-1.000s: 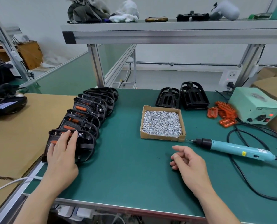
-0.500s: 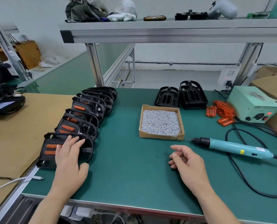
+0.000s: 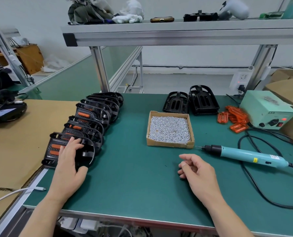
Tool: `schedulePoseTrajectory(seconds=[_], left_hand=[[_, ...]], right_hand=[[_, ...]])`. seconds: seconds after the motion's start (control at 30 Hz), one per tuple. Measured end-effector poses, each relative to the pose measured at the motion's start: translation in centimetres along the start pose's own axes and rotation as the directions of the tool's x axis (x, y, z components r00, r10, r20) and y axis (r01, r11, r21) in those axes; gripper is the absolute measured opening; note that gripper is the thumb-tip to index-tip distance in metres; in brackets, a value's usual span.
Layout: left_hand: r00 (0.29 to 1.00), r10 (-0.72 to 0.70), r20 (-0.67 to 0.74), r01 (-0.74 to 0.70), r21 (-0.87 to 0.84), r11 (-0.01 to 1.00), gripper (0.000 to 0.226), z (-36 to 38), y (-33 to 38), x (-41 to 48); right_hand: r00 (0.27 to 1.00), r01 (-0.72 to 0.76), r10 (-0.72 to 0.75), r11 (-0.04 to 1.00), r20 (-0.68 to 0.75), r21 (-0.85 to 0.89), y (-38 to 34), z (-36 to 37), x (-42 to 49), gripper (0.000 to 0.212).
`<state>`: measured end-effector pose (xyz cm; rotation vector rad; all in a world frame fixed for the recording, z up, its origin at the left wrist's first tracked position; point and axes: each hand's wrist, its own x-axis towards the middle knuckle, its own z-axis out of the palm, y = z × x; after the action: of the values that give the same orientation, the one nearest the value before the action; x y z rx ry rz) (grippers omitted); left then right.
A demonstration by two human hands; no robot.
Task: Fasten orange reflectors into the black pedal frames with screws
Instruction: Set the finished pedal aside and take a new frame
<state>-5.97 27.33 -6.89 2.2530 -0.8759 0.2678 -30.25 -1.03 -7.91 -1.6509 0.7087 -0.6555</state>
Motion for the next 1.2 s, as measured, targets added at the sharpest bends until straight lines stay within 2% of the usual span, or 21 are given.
schedulePoseTrajectory(seconds=[0.37, 0.57, 0.73, 0.83, 0.9, 1.07, 1.2], left_hand=[[0.994, -0.011, -0.105, 0.003, -0.072, 0.997, 0.063, -0.5, 1.1, -0.7], [0.982, 0.085, -0.167, -0.089, -0.018, 0.996, 0.061, 0.1, 2.0, -0.7], [0.956, 0.230, -0.182, -0.240, -0.033, 0.970, 0.055, 2.0, 5.5, 0.1], [0.940, 0.312, -0.139, -0.322, -0.053, 0.945, 0.053, 4.0, 8.5, 0.6], [0.944, 0.322, -0.066, -0.325, -0.050, 0.944, 0.053, 5.7, 10.2, 0.8], [0.986, 0.138, 0.094, -0.133, -0.066, 0.989, 0.049, 10.0, 12.6, 2.6], [0.972, 0.094, 0.214, -0.082, -0.065, 0.995, 0.056, 12.4, 13.4, 3.8]], right_hand=[[1.000, -0.006, 0.006, 1.000, -0.001, 0.012, 0.0, 0.0, 0.0, 0.028], [1.000, -0.006, 0.006, 1.000, -0.002, 0.011, -0.1, 0.1, 0.1, 0.028], [1.000, -0.015, 0.015, 1.000, -0.004, 0.003, -0.1, 0.0, 0.1, 0.027], [1.000, -0.014, 0.014, 1.000, -0.003, -0.006, -0.1, 0.0, 0.0, 0.026], [1.000, -0.019, 0.019, 1.000, -0.002, -0.009, -0.1, 0.0, 0.0, 0.026], [1.000, -0.019, 0.019, 1.000, -0.005, -0.024, -0.3, 0.0, 0.0, 0.026], [1.000, -0.015, 0.015, 0.999, -0.006, -0.029, -0.4, 0.0, -0.2, 0.027]])
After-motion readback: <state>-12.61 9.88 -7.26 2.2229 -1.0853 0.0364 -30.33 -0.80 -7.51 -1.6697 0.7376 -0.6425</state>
